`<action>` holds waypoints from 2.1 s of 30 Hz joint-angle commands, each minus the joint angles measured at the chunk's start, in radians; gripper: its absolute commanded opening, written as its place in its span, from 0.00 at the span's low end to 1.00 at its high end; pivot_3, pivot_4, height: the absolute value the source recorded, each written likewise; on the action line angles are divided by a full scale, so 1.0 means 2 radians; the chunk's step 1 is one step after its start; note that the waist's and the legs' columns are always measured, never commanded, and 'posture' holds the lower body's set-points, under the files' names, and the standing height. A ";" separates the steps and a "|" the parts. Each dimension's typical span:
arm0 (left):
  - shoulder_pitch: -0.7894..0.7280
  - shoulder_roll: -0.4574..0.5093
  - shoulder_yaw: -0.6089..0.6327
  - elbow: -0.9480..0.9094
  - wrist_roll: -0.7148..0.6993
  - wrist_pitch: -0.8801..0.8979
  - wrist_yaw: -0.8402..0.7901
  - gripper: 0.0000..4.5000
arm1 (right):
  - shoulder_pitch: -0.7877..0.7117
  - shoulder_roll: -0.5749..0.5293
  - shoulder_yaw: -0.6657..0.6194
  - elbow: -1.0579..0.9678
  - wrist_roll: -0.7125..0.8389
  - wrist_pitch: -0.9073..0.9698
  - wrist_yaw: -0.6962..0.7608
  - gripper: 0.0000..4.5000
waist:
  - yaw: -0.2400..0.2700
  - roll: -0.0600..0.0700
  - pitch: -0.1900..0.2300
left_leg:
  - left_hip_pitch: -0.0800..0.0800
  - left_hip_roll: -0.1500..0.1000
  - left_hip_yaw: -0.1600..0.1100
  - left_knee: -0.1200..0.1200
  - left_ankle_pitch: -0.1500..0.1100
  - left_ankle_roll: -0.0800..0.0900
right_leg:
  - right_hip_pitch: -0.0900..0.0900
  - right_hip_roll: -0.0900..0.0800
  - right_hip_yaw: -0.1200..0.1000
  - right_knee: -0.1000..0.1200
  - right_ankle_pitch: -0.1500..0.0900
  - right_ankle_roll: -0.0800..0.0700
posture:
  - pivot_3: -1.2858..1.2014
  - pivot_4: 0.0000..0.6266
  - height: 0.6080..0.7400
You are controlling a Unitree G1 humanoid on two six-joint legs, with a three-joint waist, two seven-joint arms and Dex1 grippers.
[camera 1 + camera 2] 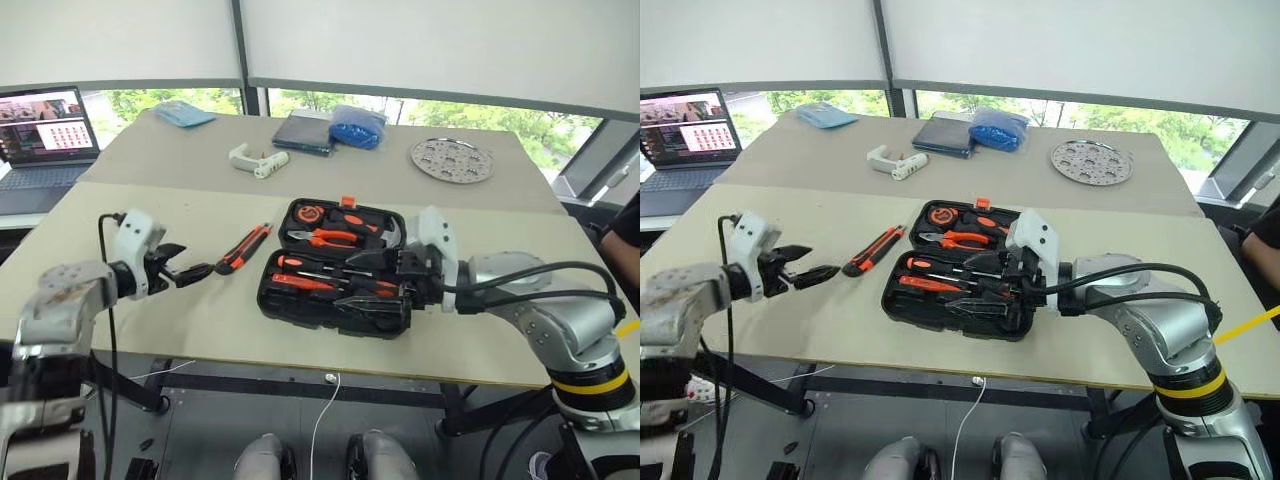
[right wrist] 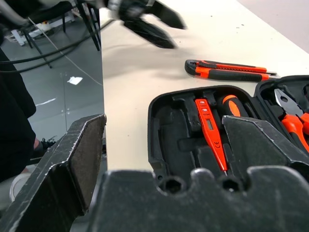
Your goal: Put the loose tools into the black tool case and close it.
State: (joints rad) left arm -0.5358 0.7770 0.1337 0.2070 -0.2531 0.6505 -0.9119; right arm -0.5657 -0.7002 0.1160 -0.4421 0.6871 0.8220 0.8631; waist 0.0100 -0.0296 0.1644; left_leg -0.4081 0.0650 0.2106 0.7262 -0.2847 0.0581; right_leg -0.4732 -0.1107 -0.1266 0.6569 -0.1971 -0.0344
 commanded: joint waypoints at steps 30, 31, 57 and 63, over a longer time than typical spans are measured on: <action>-0.132 0.071 -0.245 0.025 -0.016 -0.261 -0.351 0.39 | 0.120 -0.074 -0.022 -0.106 -0.046 -0.050 0.018 1.00 | -0.008 0.000 0.000 | -0.005 0.000 0.002 0.002 0.002 0.004 | -0.007 0.000 0.001 0.004 -0.002 -0.002 | 0.52 0.24 0.84; -0.142 0.061 -0.258 0.035 -0.016 -0.260 -0.351 0.39 | 0.126 -0.079 -0.022 -0.110 -0.047 -0.051 0.020 1.00 | -0.008 0.000 0.000 | -0.005 0.000 0.002 0.002 0.002 0.004 | -0.007 0.001 0.001 0.004 -0.003 0.000 | 0.52 0.24 0.84; -0.245 -0.050 -0.314 0.181 -0.028 -0.276 -0.351 0.99 | 0.126 -0.047 -0.029 -0.128 -0.030 -0.014 -0.046 1.00 | -0.011 0.000 0.000 | -0.007 0.001 0.000 0.003 0.004 0.005 | -0.008 0.001 0.001 0.003 -0.001 0.000 | 0.52 0.24 0.84; -0.239 -0.018 -0.335 0.182 -0.028 -0.314 -0.351 0.66 | 0.123 -0.048 -0.029 -0.119 -0.034 -0.018 -0.041 1.00 | -0.012 0.000 0.000 | -0.007 0.001 0.000 0.004 0.004 0.005 | -0.008 0.001 0.001 0.003 -0.001 0.000 | 0.52 0.24 0.84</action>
State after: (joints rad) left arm -0.9963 0.7157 -0.5315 0.5857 -0.2921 0.0558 -1.6103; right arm -0.3026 -0.7935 0.0806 -0.6738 0.6118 0.7970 0.7758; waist -0.0148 -0.0304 0.1649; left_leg -0.4220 0.0664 0.2107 0.7337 -0.2773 0.0684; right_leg -0.4888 -0.1076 -0.1237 0.6634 -0.2000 -0.0335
